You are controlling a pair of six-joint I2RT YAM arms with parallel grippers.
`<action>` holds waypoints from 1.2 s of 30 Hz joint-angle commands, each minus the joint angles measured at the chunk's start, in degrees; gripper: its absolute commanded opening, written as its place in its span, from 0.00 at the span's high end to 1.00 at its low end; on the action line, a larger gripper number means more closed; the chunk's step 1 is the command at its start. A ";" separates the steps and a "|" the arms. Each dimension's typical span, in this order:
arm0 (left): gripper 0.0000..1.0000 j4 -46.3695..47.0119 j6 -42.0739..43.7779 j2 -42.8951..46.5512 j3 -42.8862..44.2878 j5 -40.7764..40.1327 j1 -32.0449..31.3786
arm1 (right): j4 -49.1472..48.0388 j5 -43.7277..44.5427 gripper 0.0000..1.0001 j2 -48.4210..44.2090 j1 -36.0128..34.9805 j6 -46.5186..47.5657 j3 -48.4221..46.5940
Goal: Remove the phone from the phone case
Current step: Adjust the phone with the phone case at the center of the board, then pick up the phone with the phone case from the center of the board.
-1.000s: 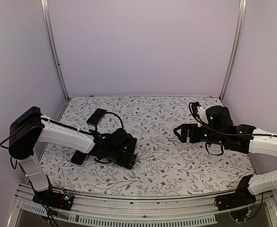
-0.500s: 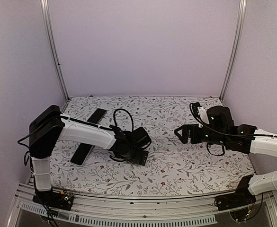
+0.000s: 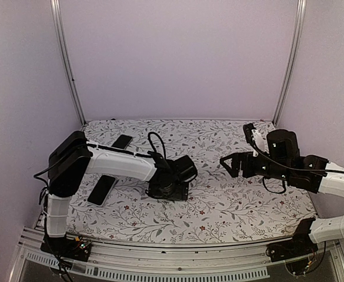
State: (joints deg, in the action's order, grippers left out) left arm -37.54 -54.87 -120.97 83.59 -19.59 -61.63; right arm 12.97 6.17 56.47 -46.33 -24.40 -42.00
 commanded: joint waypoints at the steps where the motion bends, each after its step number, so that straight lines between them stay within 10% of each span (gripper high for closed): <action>1: 0.01 -10.03 -5.09 -6.59 7.22 -1.12 0.18 | 0.69 -1.50 0.01 -1.65 0.34 0.95 -0.90; 16: 0.03 -4.94 -12.87 -6.23 0.88 -0.40 3.05 | 1.51 -5.06 0.01 -1.77 0.22 0.29 -1.87; 36: 0.18 4.62 7.32 -4.41 -3.88 1.69 6.91 | 1.63 -3.10 0.01 -2.64 0.24 -2.85 -0.04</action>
State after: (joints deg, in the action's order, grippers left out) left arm -30.52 -49.19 -121.19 81.49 -21.65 -55.55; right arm 15.81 2.61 53.01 -46.33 -26.39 -41.93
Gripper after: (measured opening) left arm 0.857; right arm 0.989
